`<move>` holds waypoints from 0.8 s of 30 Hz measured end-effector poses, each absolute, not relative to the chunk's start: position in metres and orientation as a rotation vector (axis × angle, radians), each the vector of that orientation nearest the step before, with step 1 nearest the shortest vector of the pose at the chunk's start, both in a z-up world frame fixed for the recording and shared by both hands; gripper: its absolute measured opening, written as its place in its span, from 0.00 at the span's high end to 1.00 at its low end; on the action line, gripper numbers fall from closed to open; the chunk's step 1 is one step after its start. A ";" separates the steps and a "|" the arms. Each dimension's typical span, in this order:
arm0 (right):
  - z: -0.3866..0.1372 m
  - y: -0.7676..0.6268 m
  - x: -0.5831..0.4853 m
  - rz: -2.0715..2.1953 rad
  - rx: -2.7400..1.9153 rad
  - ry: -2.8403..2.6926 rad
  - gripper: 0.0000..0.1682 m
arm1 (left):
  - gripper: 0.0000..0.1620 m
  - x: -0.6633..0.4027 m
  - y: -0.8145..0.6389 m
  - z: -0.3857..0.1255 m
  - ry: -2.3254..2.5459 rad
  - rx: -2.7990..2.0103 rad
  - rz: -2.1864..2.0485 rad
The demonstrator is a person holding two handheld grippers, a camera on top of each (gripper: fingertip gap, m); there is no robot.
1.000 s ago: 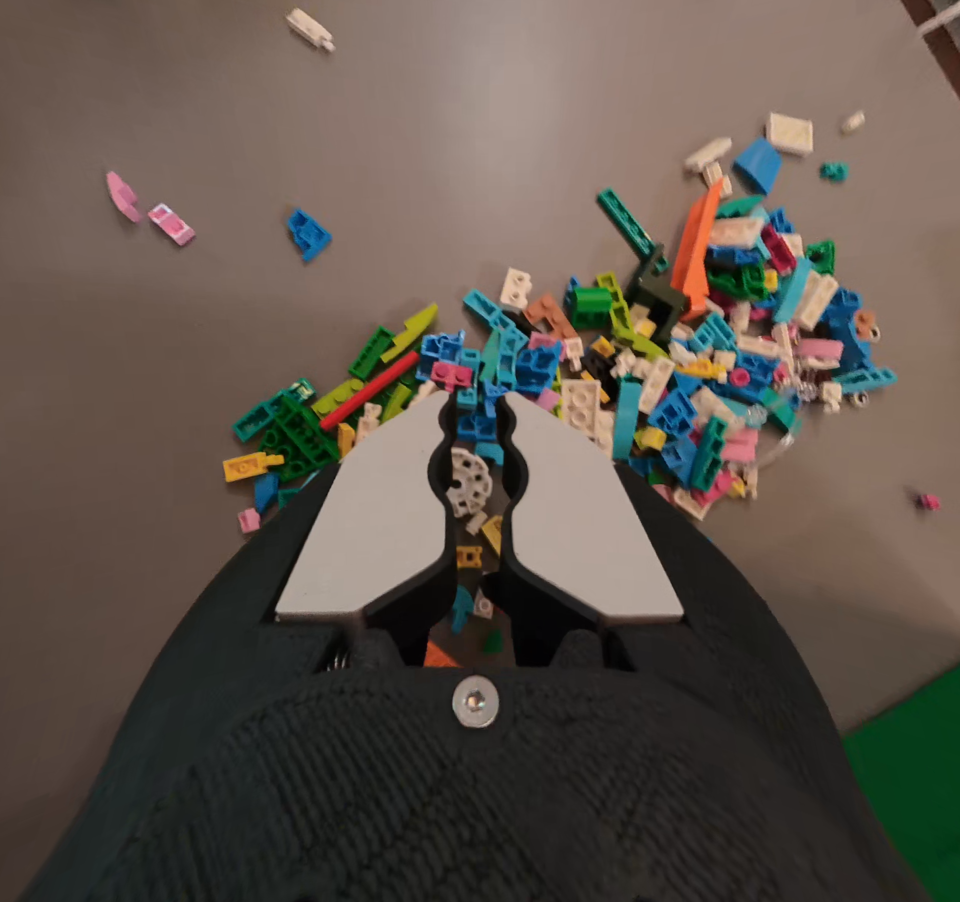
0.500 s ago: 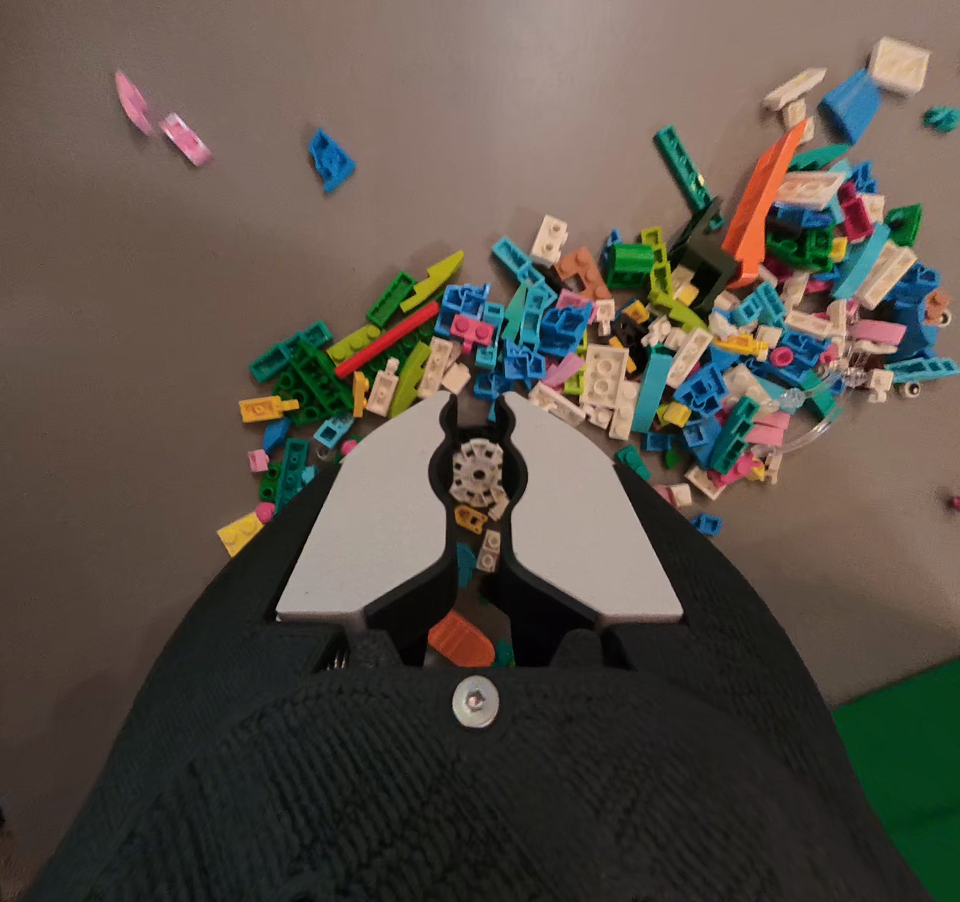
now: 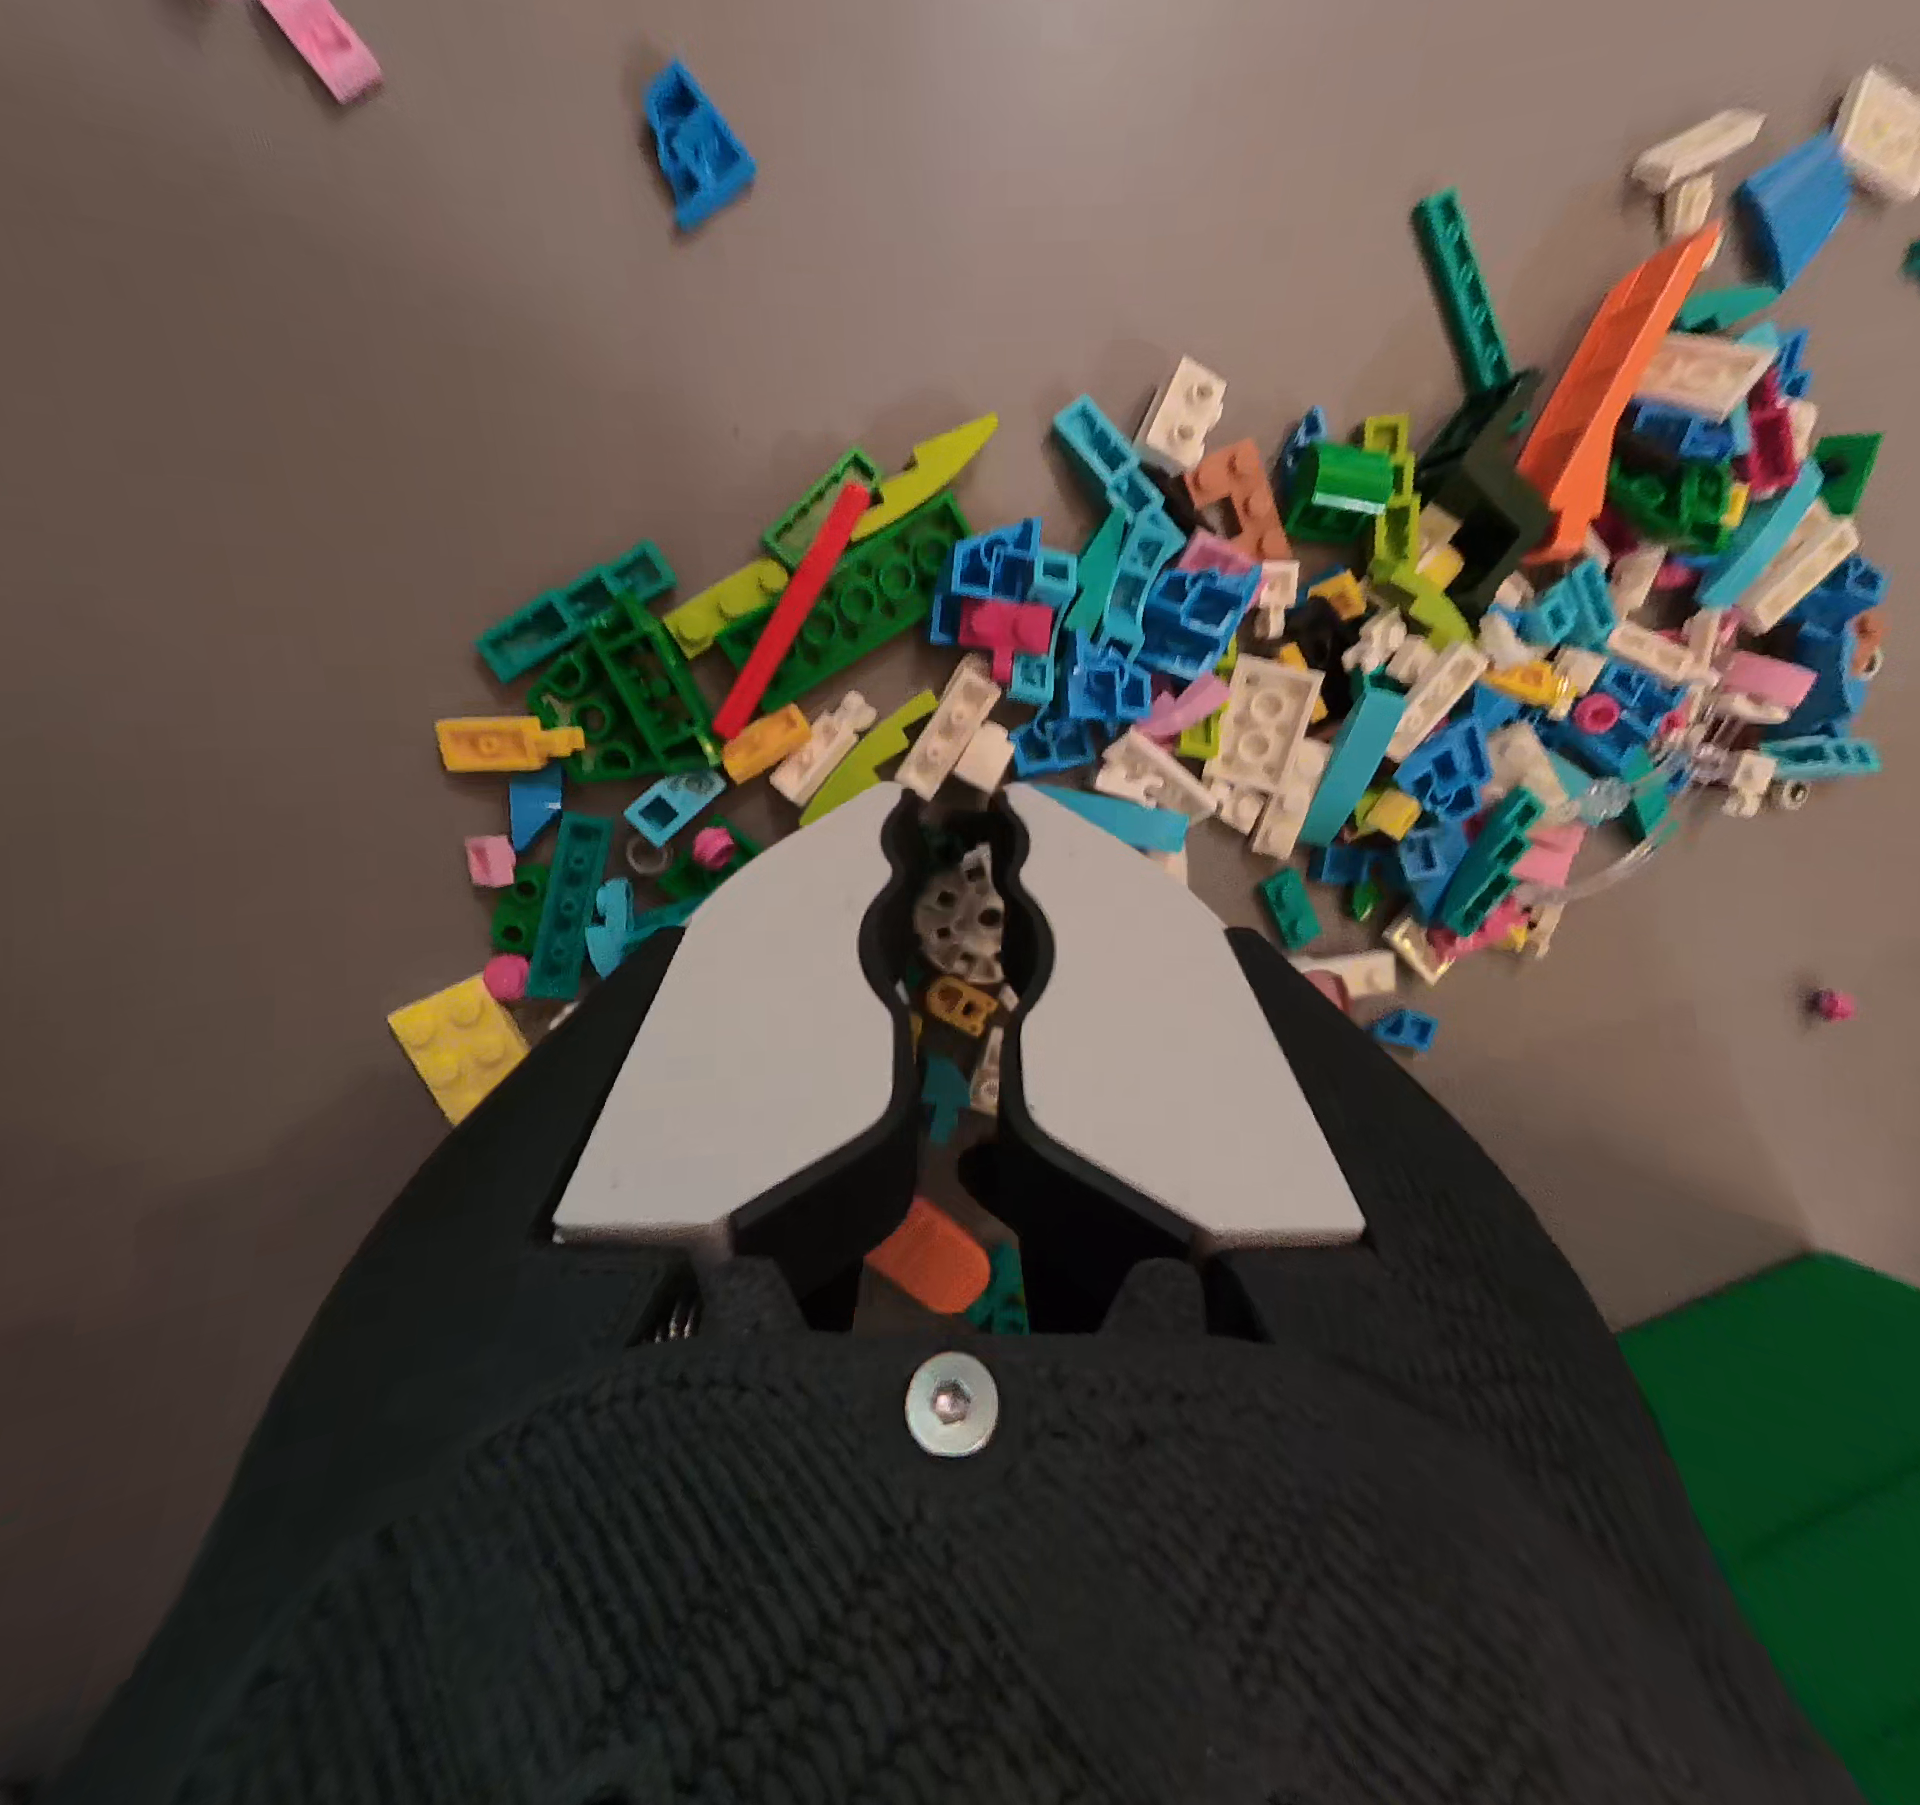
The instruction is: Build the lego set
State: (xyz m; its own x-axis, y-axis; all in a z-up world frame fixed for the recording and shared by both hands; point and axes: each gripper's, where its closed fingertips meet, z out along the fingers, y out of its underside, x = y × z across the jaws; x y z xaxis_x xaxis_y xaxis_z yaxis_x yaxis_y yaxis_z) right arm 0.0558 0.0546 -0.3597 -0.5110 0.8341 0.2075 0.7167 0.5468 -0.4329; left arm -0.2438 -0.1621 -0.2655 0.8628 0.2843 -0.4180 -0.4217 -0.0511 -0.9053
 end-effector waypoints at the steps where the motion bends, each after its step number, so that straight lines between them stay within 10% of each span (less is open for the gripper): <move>1: -0.361 0.057 0.059 0.399 -1.276 -2.396 0.93 | 1.00 -0.244 -0.162 -0.266 0.114 -1.519 0.575; 24: -0.361 0.030 0.068 0.475 -1.168 -2.489 0.95 | 1.00 -0.243 -0.160 -0.267 0.123 -1.525 0.570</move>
State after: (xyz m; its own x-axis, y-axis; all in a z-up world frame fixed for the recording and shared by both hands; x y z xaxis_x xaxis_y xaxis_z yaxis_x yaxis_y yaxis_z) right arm 0.0678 0.0299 -0.3612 -0.5987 0.7829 0.1692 0.6657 0.6038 -0.4384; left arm -0.2429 -0.1604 -0.2672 0.8646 0.2740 -0.4211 -0.4229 -0.0557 -0.9045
